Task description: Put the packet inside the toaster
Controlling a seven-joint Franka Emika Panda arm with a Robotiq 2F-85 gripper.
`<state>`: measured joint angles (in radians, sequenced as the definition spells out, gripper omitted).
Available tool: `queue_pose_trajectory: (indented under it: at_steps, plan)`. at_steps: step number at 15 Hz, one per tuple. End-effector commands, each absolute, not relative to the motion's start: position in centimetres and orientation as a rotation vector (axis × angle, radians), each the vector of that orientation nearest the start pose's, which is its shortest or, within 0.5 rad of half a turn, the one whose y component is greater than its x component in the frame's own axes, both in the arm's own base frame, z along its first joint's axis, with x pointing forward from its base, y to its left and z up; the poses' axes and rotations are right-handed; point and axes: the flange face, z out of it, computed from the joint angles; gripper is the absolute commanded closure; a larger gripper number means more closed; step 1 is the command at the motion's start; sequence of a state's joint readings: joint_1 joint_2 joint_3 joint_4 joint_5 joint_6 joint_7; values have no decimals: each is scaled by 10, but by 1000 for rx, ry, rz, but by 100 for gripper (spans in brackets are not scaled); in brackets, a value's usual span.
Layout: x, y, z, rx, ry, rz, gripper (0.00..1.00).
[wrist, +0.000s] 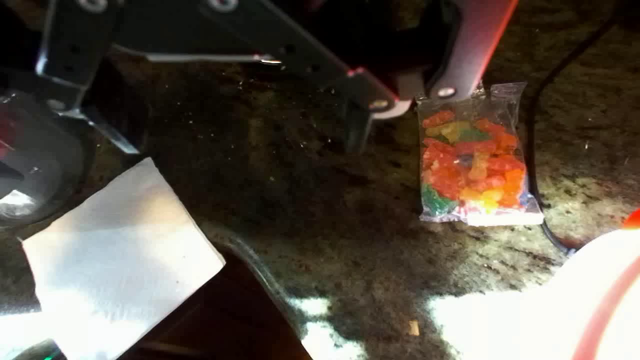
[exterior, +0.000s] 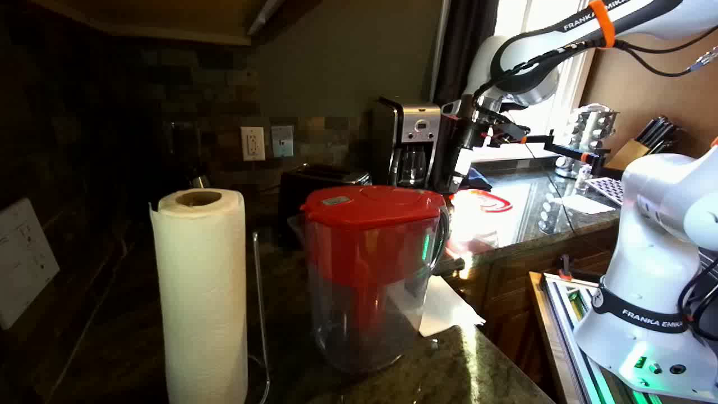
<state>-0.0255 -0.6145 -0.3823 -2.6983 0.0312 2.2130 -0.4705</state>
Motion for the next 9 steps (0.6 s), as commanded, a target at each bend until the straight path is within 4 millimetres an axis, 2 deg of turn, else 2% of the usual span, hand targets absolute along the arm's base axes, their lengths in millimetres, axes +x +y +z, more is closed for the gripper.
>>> queue_pose_trajectory:
  at_steps: [1, 7, 9]
  plan:
    - [338, -138, 413, -2940, -147, -265, 0]
    - [338, -138, 413, -2940, -146, -264, 0]
    - [347, -147, 414, -2979, -5, -340, 0]
